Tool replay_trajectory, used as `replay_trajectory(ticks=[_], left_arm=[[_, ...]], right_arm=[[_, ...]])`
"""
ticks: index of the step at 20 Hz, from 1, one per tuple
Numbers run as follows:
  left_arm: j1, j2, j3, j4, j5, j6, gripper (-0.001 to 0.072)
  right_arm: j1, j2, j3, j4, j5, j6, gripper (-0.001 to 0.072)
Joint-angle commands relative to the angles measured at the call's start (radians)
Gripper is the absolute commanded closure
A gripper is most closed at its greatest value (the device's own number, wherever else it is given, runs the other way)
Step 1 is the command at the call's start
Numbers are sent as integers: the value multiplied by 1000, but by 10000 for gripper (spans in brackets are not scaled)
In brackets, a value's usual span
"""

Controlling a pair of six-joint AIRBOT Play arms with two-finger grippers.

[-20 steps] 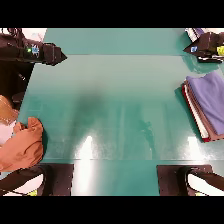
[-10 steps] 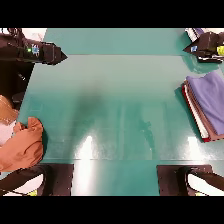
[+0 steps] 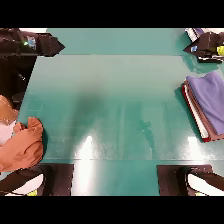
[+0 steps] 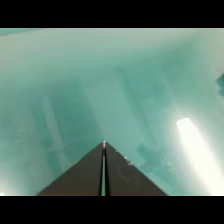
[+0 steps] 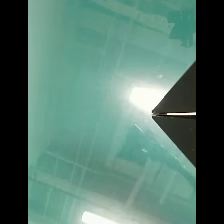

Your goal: Fold the shirts.

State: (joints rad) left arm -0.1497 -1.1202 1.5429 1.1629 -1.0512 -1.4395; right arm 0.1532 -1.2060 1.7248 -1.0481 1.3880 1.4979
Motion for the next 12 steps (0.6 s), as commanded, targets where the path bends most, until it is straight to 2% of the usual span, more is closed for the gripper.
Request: replay_trajectory(ticks=[1,4,7,8,9,10,12], left_arm=[[36,62,-3,214,-200,0,681],[111,170,-109,443,-386,-5,680],[226,238,-307,515,-492,-54,678],[260,251,-385,515,-504,-54,520],[285,256,-458,515,-504,-55,199],[306,256,-534,519,-498,-56,52],[333,256,-673,537,-460,-57,52]], right_arm=[[-2,0,0,-1,3,0,695],[-4,0,0,-2,2,0,695],[-3,0,0,-1,2,0,695],[-3,0,0,-1,3,0,695],[-3,0,0,-1,3,0,695],[-3,0,0,-1,3,0,695],[-3,0,0,-1,3,0,695]])
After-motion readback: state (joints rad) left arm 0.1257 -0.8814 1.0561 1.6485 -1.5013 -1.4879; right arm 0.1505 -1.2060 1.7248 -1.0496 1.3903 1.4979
